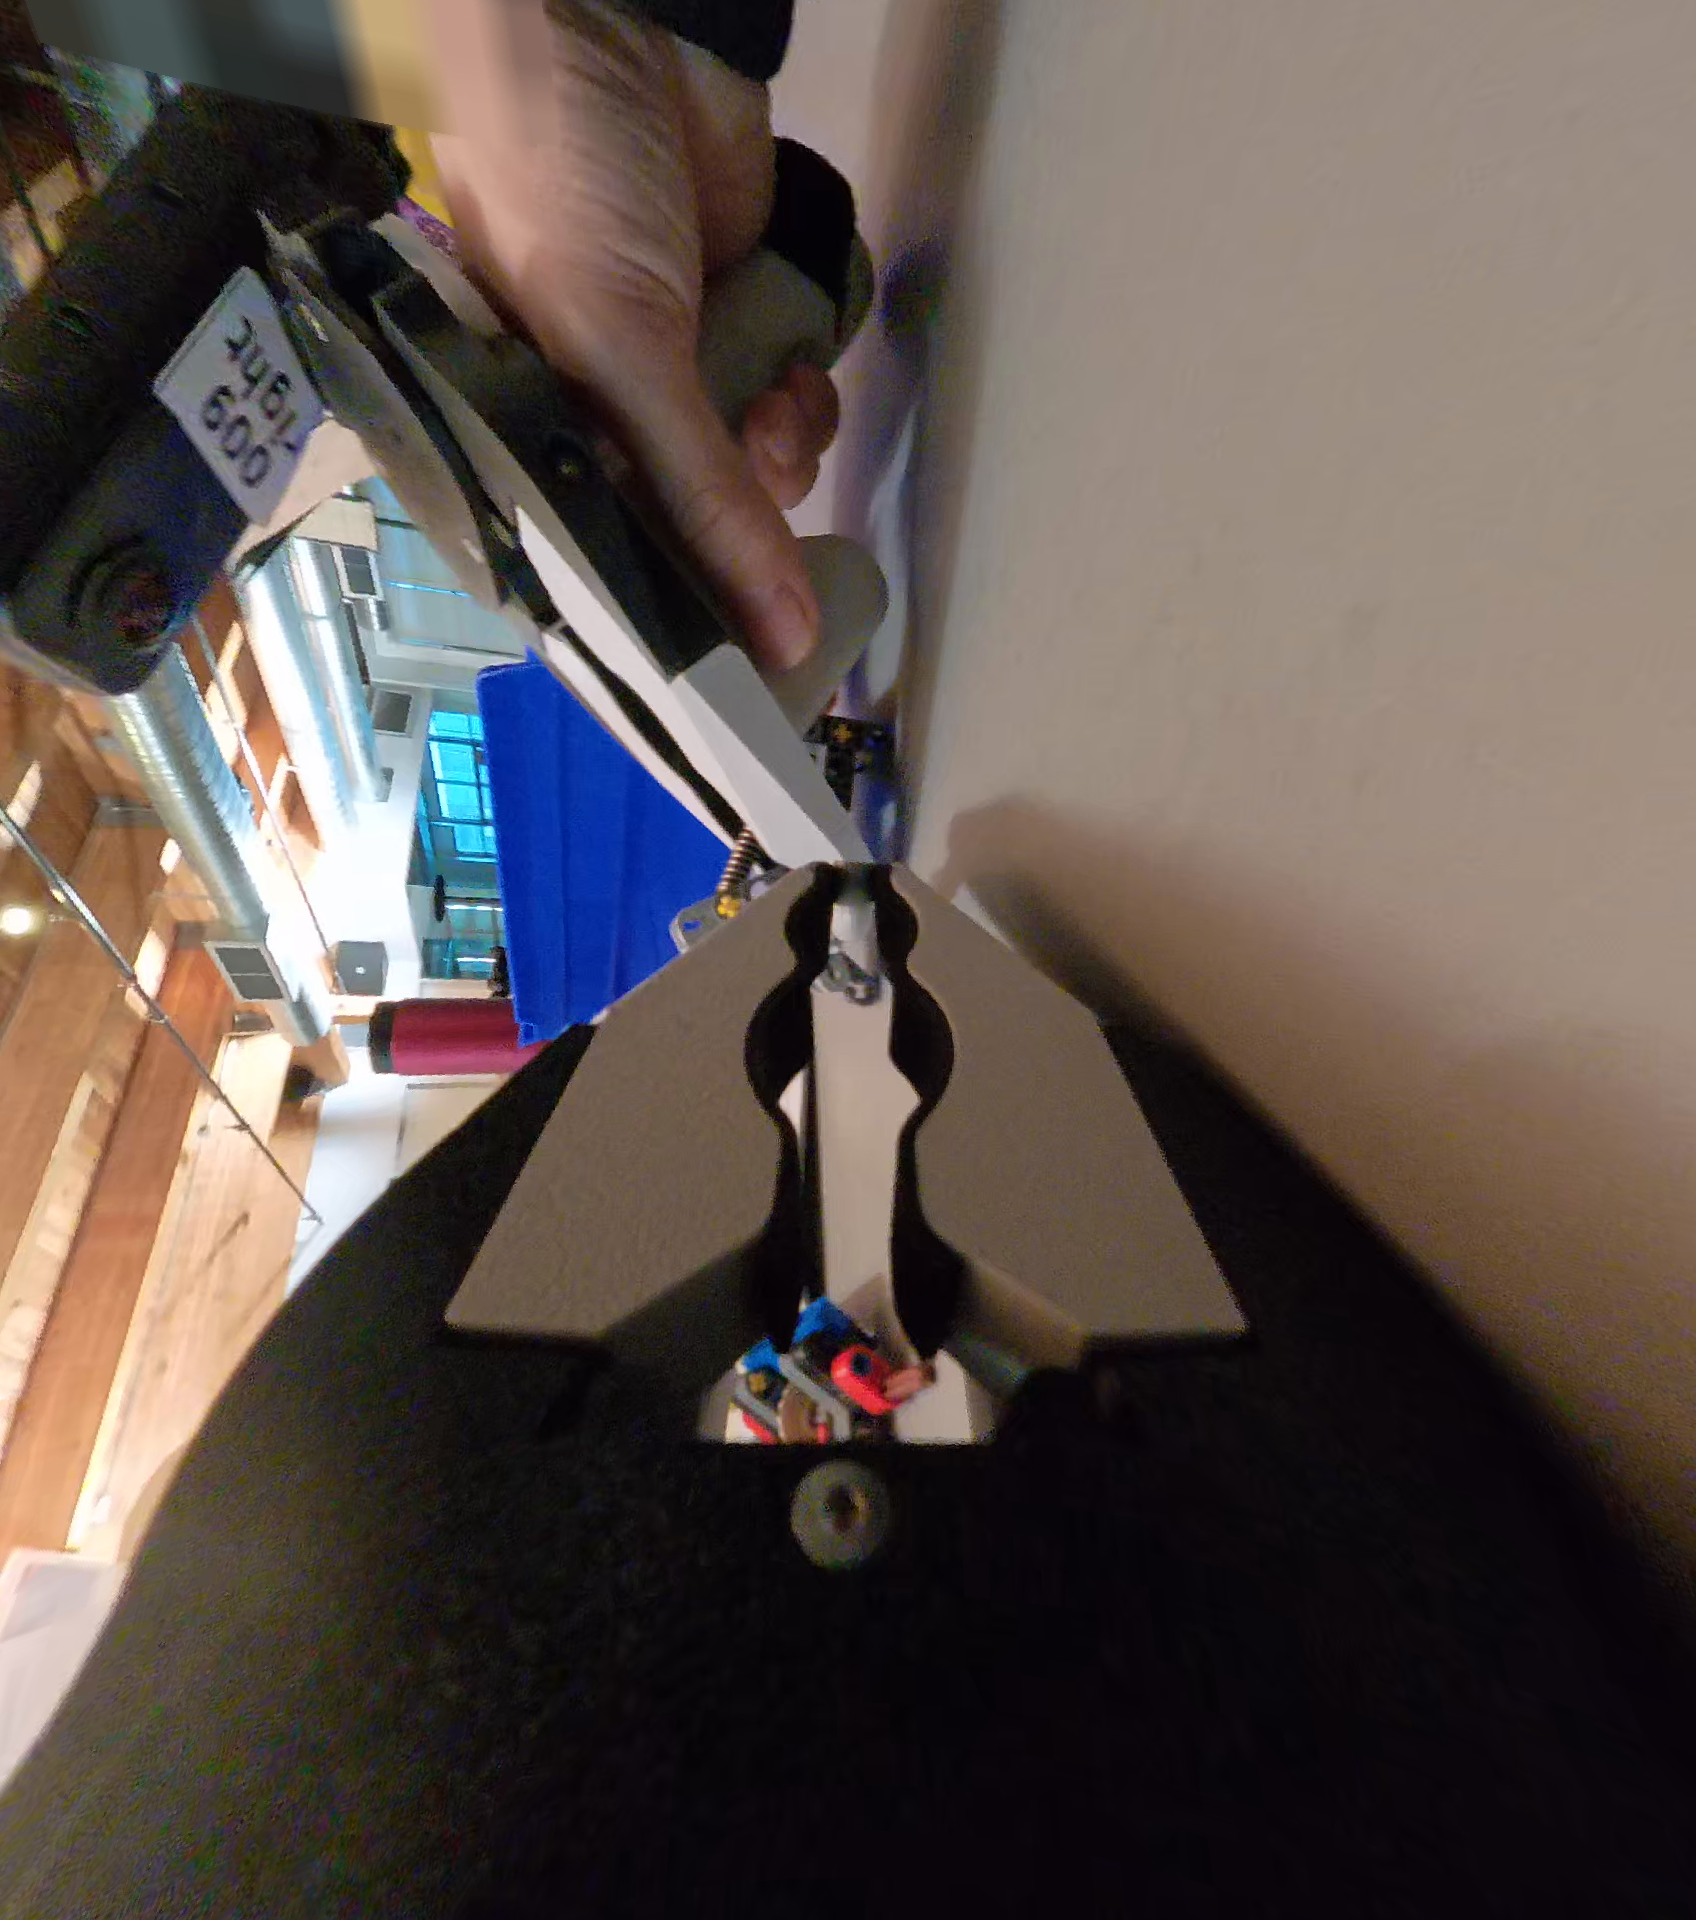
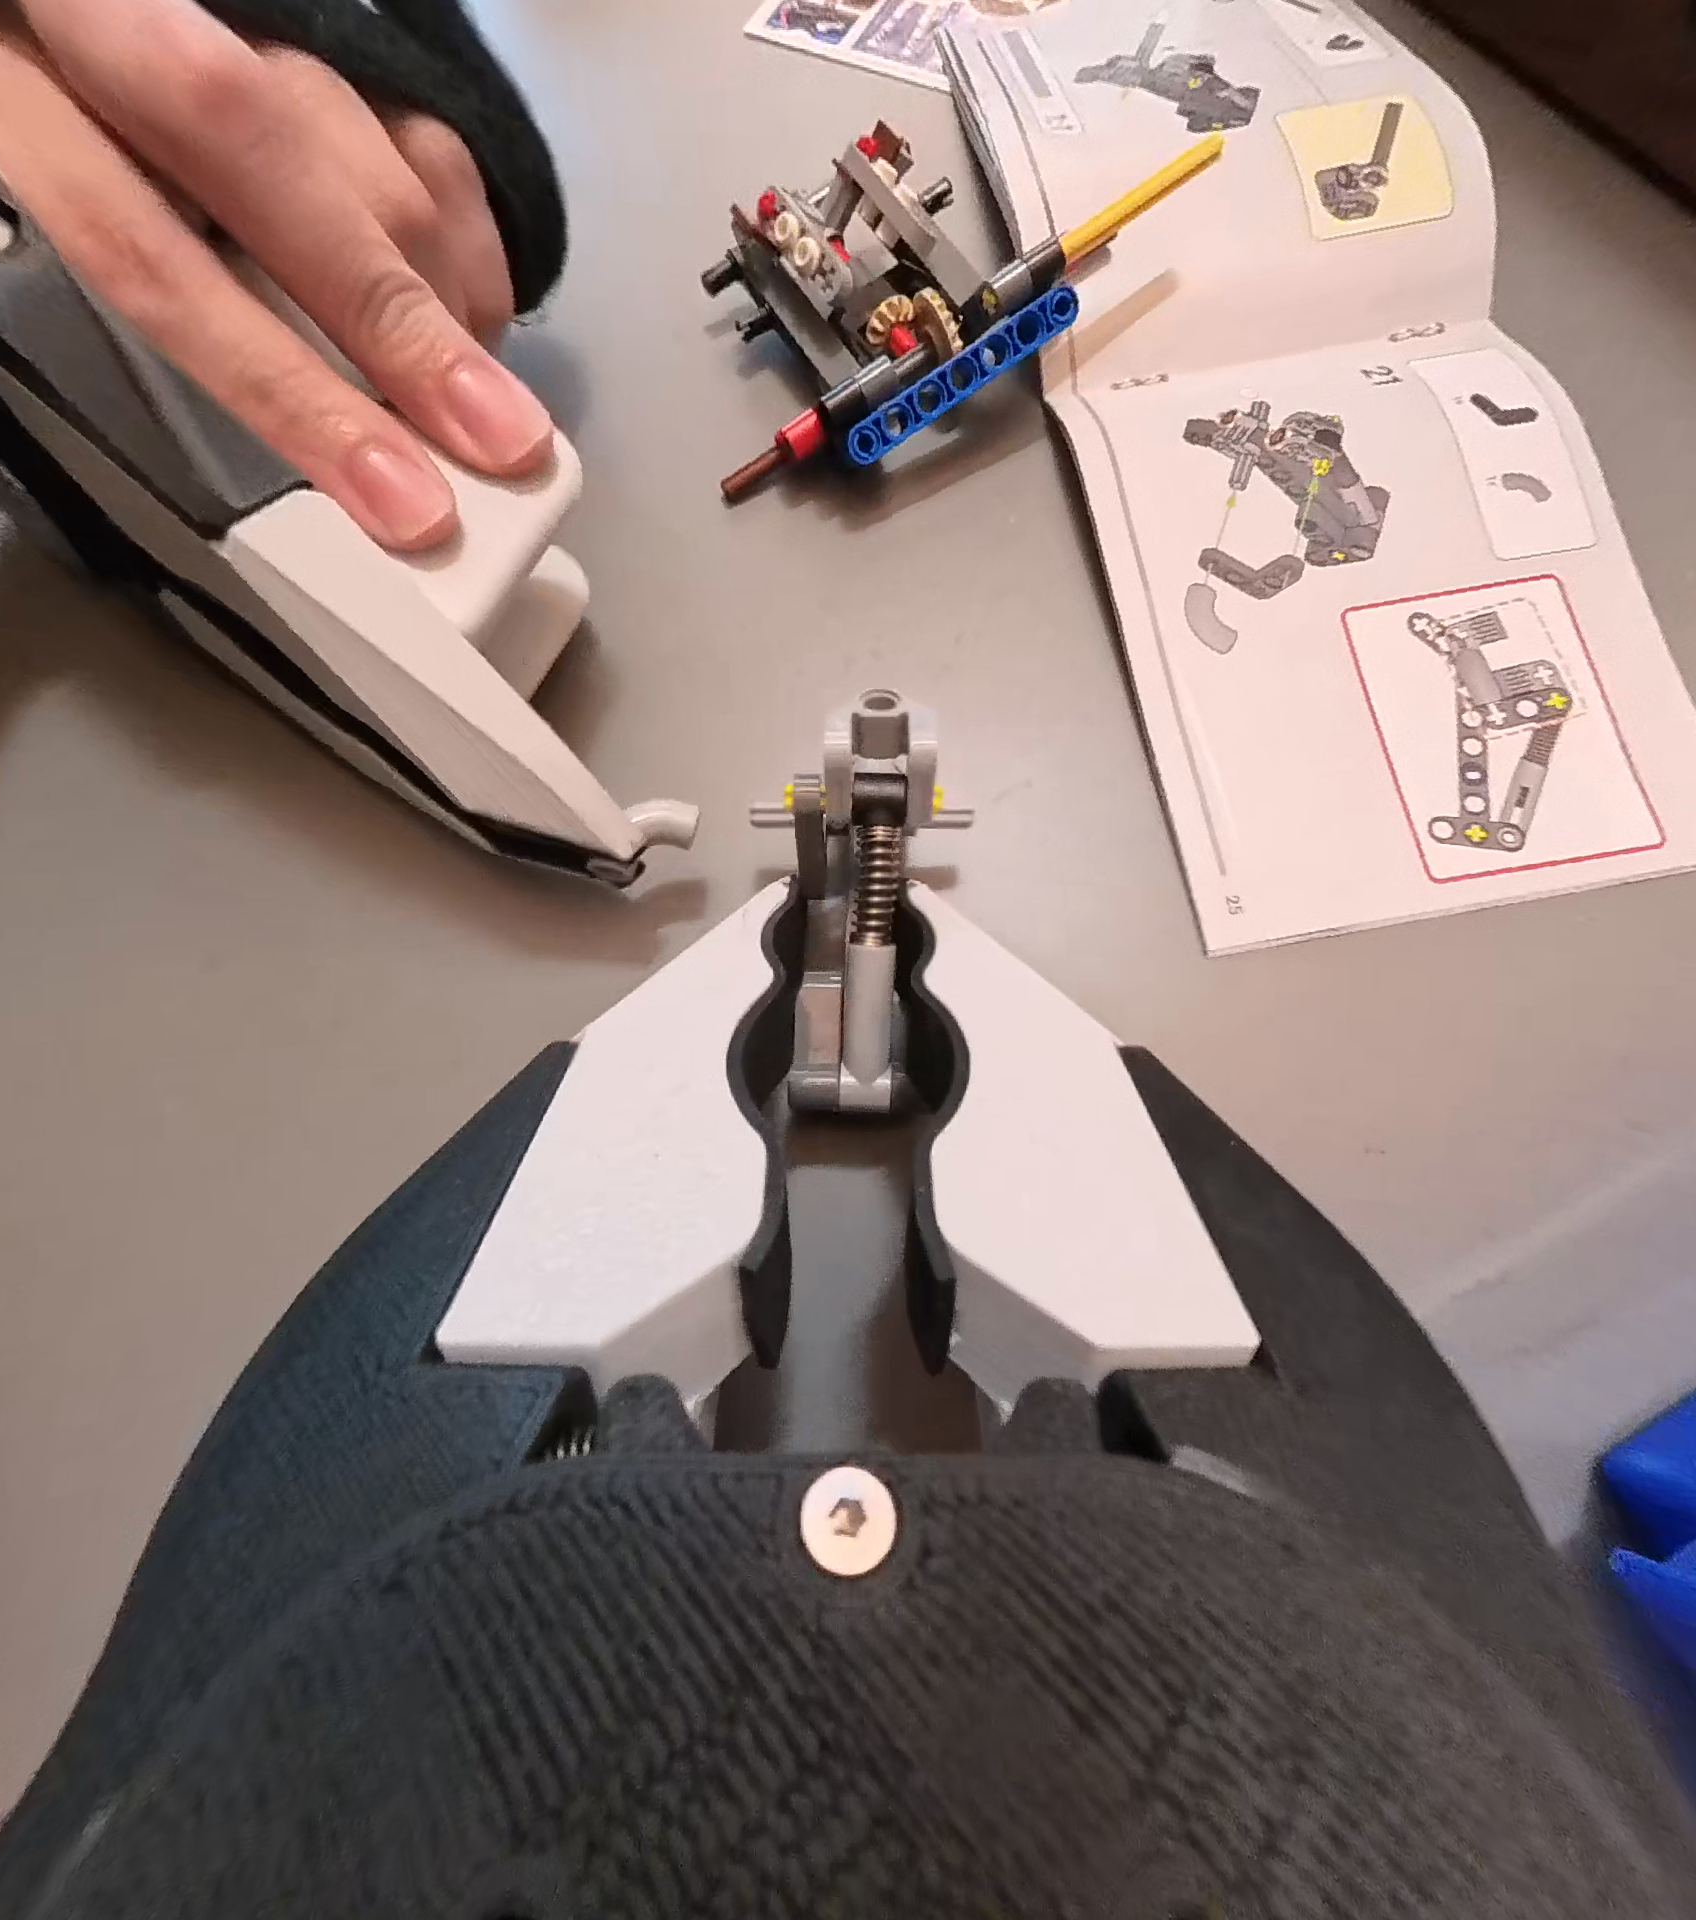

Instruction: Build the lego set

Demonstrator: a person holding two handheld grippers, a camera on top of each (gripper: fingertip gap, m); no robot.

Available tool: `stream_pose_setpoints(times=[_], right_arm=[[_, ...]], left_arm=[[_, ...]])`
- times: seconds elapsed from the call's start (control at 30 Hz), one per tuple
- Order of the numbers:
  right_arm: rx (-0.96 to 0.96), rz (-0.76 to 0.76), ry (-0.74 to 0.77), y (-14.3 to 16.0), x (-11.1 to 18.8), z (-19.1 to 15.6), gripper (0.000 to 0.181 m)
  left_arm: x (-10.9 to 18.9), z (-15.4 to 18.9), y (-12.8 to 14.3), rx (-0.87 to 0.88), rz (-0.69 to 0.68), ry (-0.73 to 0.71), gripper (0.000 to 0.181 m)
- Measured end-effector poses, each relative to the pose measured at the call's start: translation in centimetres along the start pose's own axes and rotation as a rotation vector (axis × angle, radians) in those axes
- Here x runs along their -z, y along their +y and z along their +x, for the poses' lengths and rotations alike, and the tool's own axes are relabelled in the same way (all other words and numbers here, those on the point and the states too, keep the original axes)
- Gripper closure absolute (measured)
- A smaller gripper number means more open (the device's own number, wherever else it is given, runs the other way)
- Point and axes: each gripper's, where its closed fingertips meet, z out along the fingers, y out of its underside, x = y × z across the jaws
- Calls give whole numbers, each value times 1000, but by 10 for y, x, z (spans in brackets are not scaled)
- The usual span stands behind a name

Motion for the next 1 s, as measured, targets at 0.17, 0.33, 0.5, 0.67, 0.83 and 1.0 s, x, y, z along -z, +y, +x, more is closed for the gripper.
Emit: stream_pose_setpoints(times=[0.17, 0.33, 0.5, 0.67, 0.83, 1.0], right_arm=[[-52, 15, -115, 1, 4, -12, 168], [-71, 40, -105, -2, 6, -15, 168], [-95, 94, -30, -9, 9, -12, 168], [-103, 138, 71, -14, 13, -7, 169], [-97, 175, 71, -22, 13, -10, 169], [-82, 154, 128, -19, 11, -5, 169]], left_arm=[[4, -7, -8, -19, 95, -28, 177], [3, -11, -2, -28, 49, -57, 177], [4, -18, 3, 39, 25, -74, 177], [7, -20, 3, 62, 34, -71, 177], [6, -19, 3, 27, 13, -82, 177], [7, -23, 4, 46, 13, -96, 177]])
